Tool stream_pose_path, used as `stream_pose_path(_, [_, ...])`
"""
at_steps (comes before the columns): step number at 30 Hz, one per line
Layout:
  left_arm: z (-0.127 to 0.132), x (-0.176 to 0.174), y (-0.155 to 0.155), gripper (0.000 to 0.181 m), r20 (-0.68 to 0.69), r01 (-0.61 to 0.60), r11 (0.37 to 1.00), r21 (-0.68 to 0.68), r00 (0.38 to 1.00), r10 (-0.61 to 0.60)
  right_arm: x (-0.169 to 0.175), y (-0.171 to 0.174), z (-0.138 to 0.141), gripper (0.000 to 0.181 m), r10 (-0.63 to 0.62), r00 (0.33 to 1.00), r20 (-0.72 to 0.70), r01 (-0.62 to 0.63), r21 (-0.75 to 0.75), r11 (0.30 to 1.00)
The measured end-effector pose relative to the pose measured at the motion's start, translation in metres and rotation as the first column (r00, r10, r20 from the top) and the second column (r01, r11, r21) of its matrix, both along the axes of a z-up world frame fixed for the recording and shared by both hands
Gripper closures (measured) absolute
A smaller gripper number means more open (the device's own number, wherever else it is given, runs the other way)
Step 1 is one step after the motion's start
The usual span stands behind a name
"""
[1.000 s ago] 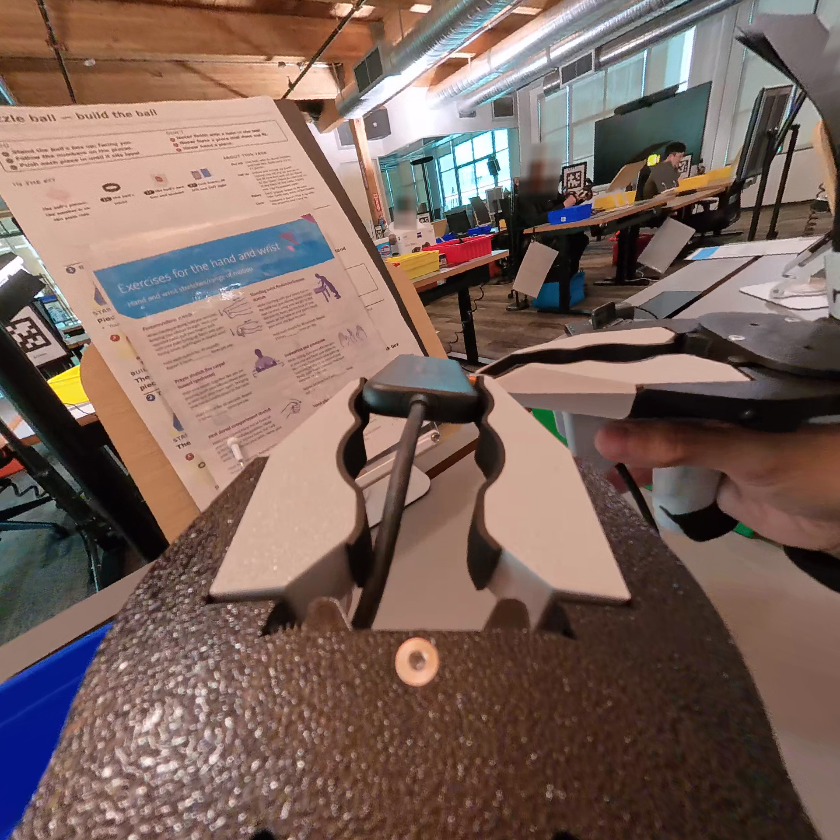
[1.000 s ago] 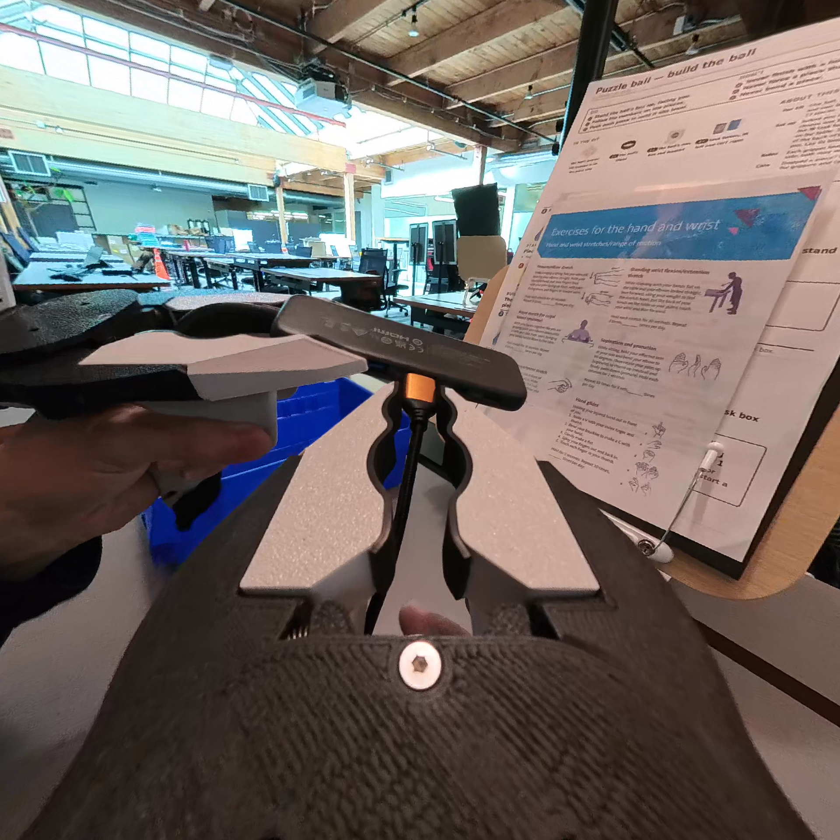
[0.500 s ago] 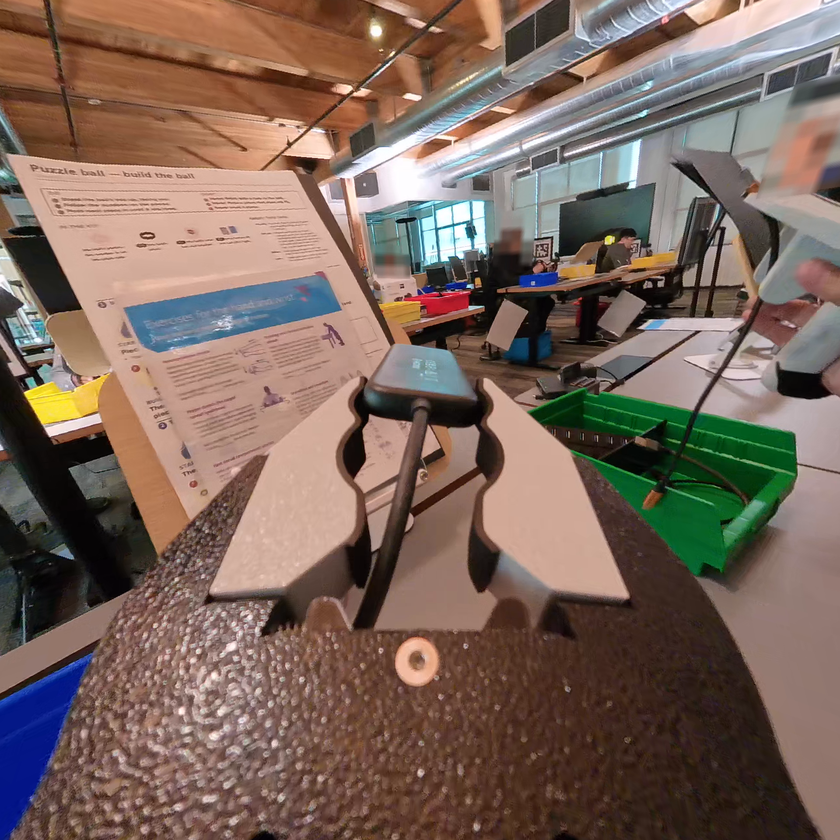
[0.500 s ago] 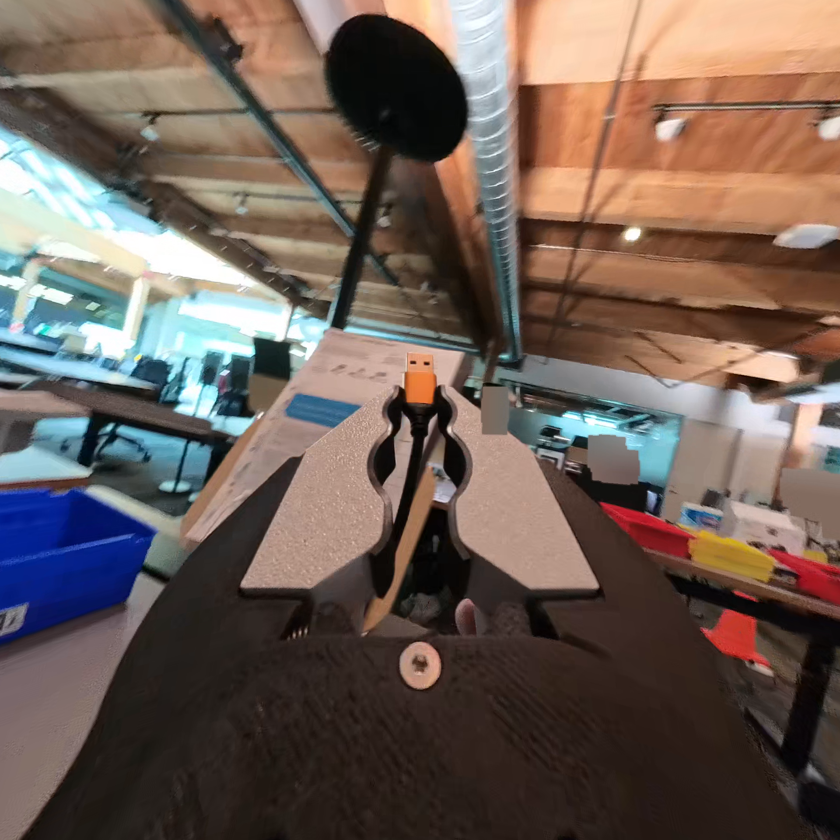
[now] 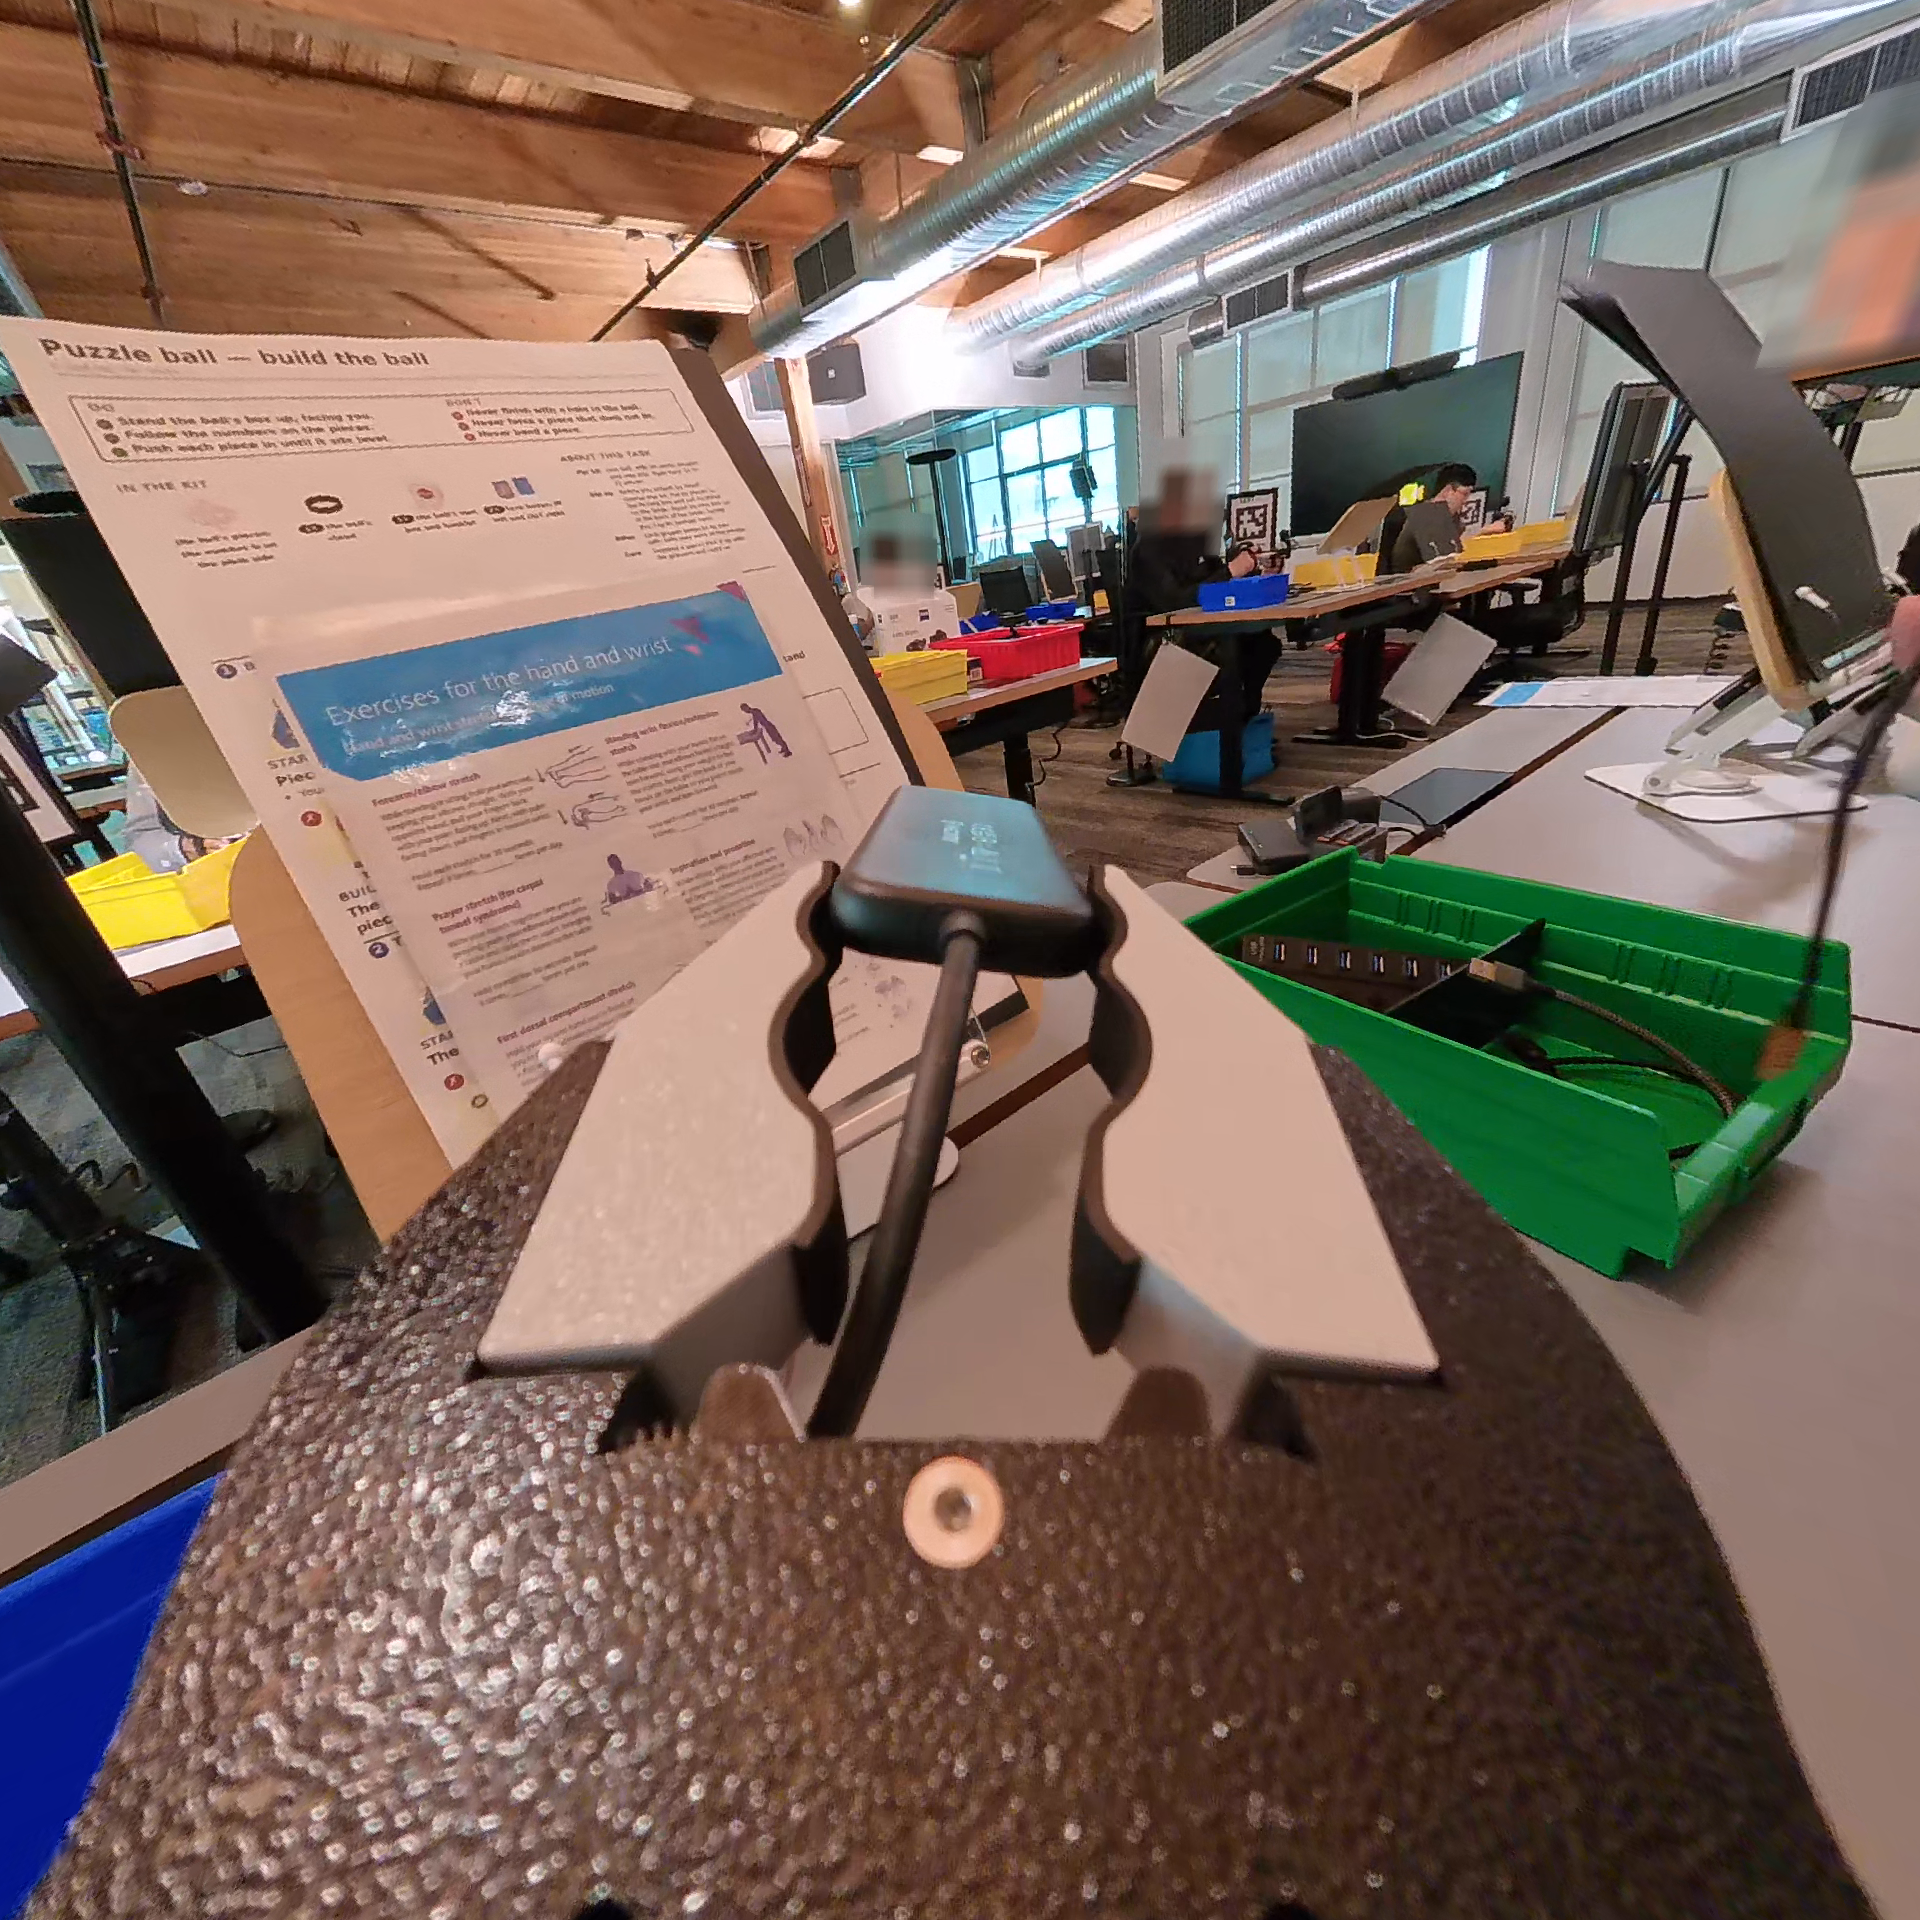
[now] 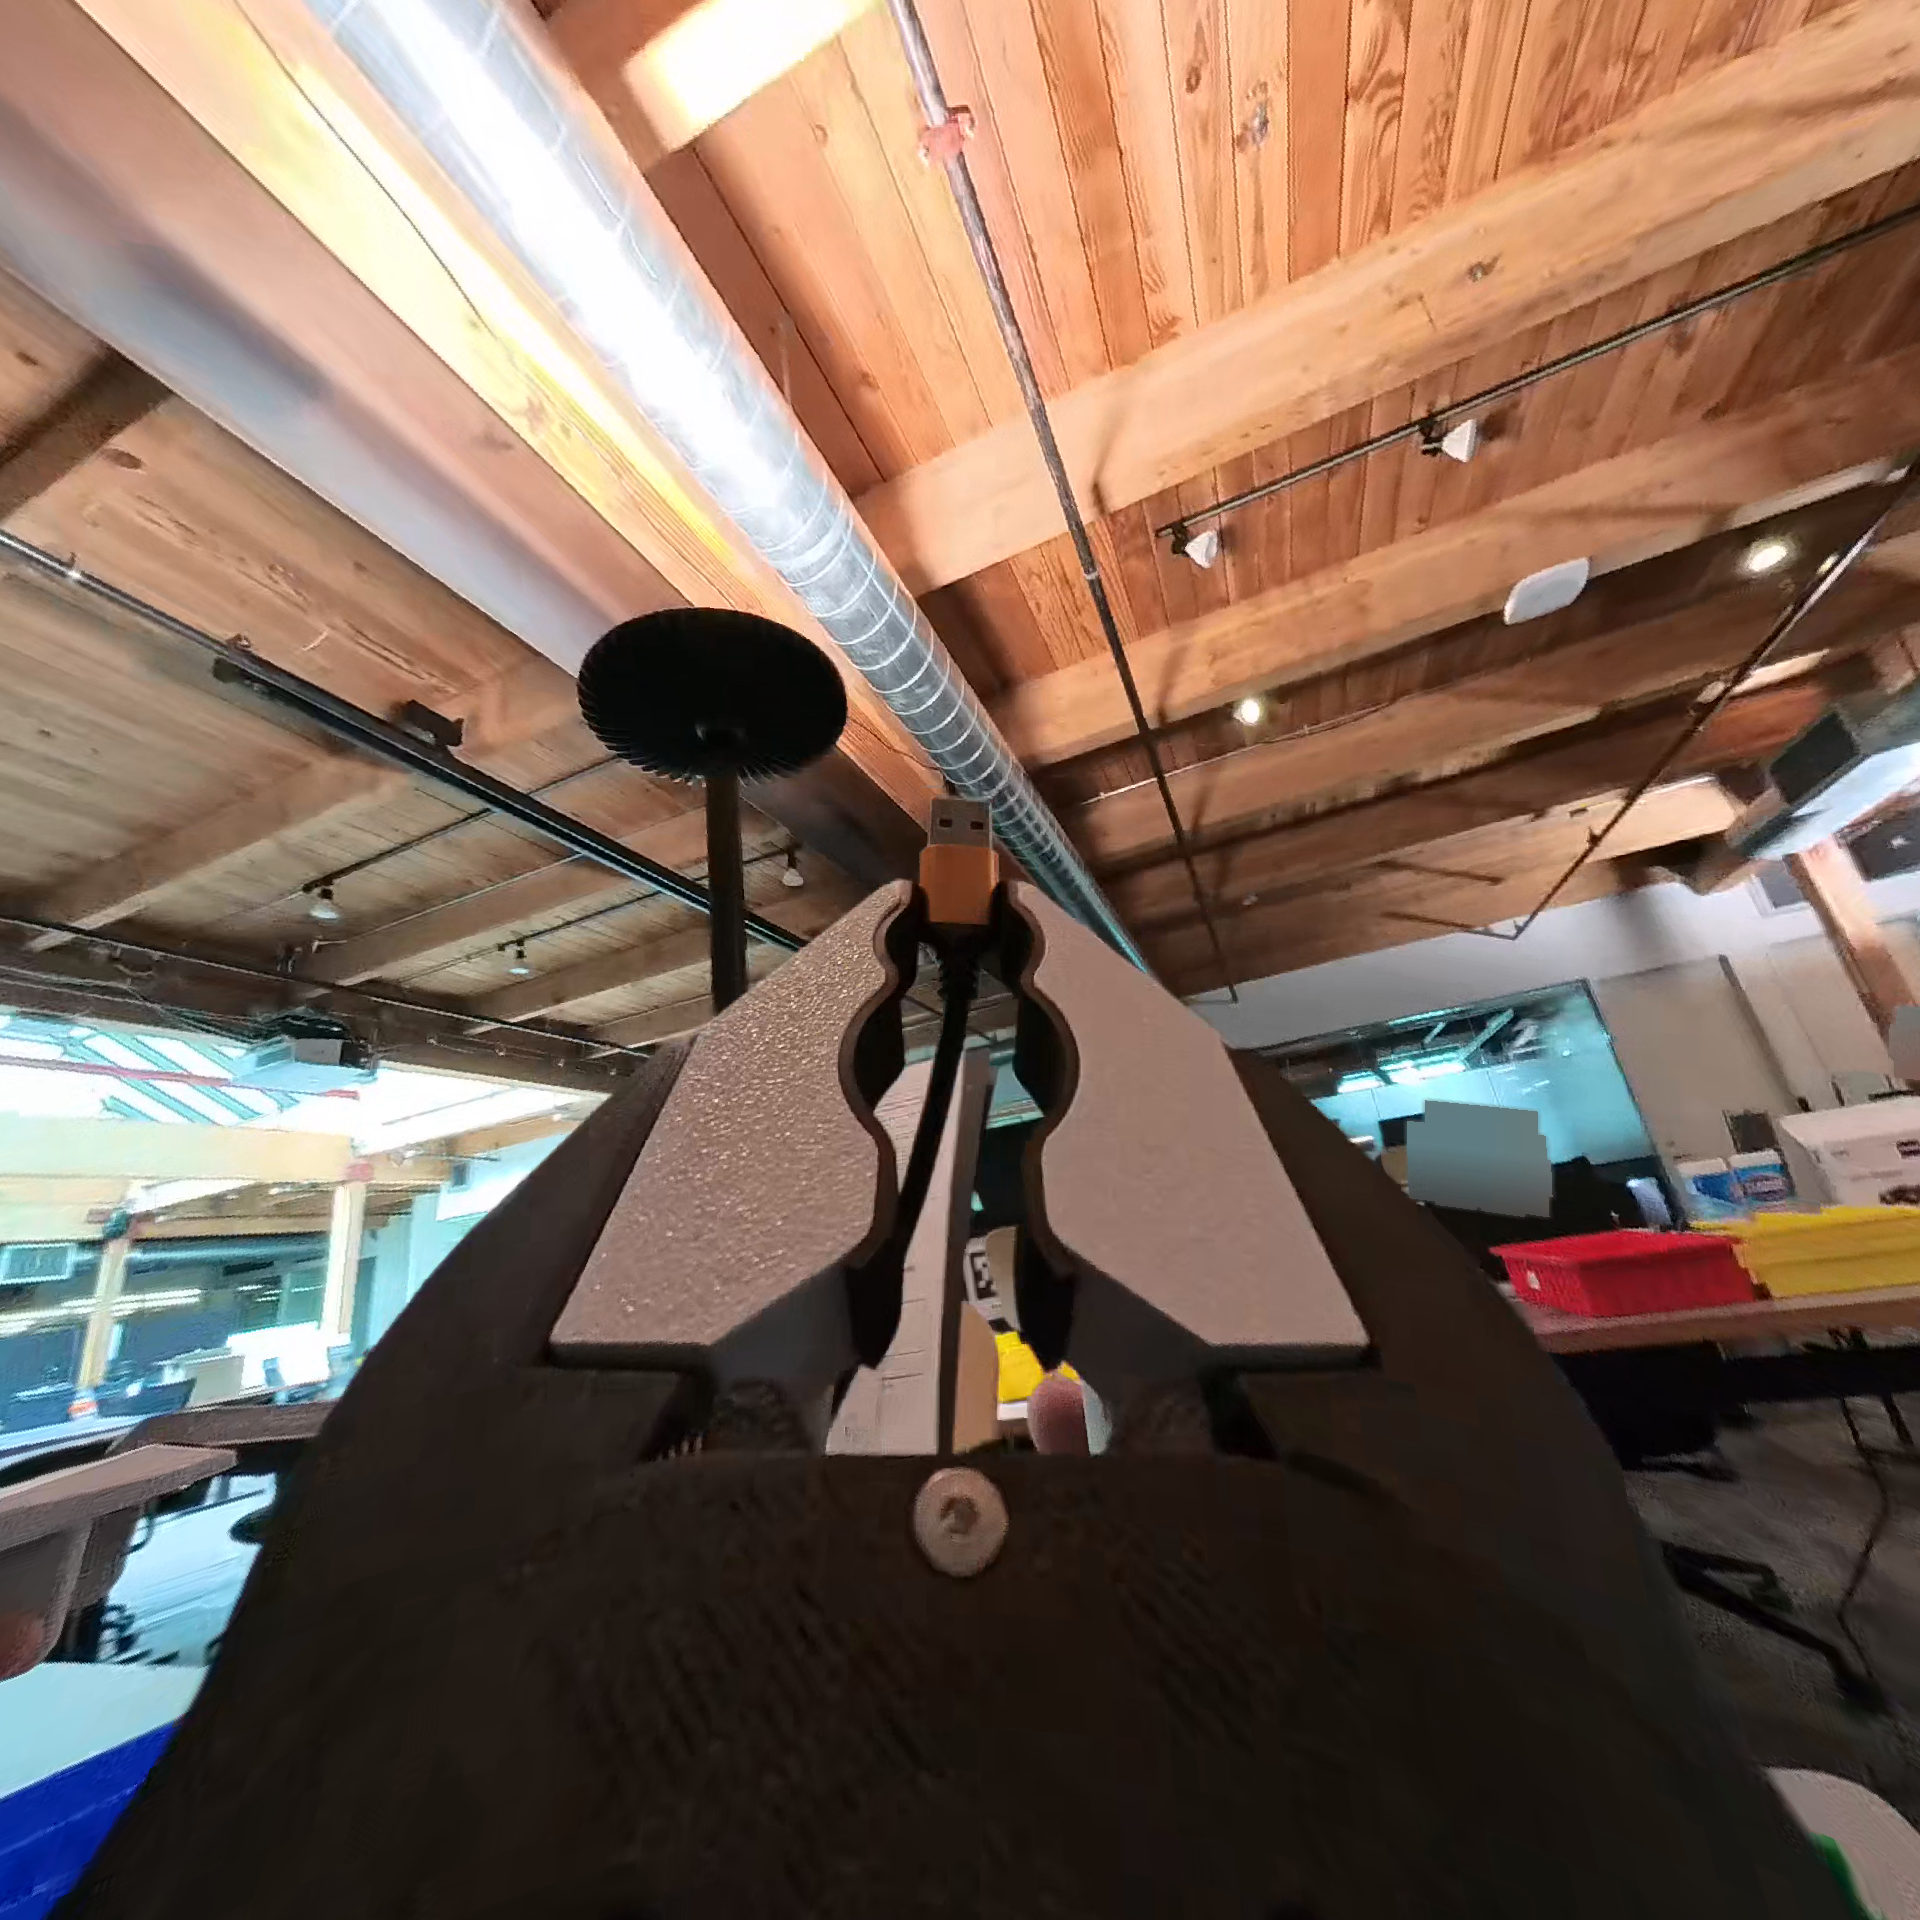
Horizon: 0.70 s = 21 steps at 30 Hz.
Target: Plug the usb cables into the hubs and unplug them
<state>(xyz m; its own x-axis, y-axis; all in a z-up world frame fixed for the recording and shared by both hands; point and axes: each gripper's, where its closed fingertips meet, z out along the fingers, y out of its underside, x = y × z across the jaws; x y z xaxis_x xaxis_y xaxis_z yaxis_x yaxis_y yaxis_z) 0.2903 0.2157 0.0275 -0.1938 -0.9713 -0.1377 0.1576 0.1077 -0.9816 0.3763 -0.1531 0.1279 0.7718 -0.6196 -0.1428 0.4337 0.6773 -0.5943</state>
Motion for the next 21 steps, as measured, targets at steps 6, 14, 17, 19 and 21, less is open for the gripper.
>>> stream_pose_path(6, [-0.005,0.004,-0.008,0.136,-0.016,0.015,1.0,0.019,1.0,-0.014,0.012,-0.001,-0.011,0.168,-0.037,0.999,0.004,0.037,-0.066,0.997])
stream_pose_path(14, [-0.01,0.007,-0.016,0.136,-0.033,0.029,0.999,0.045,0.999,-0.027,0.041,0.015,-0.041,0.168,-0.097,0.995,0.02,0.099,-0.194,0.976])
stream_pose_path(17, [-0.012,0.008,-0.018,0.136,-0.039,0.035,0.998,0.052,0.999,-0.033,0.057,0.026,-0.059,0.168,-0.119,0.992,-0.035,0.102,-0.313,0.944])
stream_pose_path(19, [-0.013,0.008,-0.02,0.136,-0.045,0.038,0.998,0.055,0.998,-0.036,0.067,0.037,-0.077,0.168,-0.091,0.99,-0.109,0.039,-0.403,0.914])
stream_pose_path(21, [-0.014,0.009,-0.021,0.136,-0.049,0.039,0.997,0.062,0.998,-0.036,0.077,0.048,-0.096,0.168,-0.106,0.975,-0.195,-0.008,-0.507,0.862])
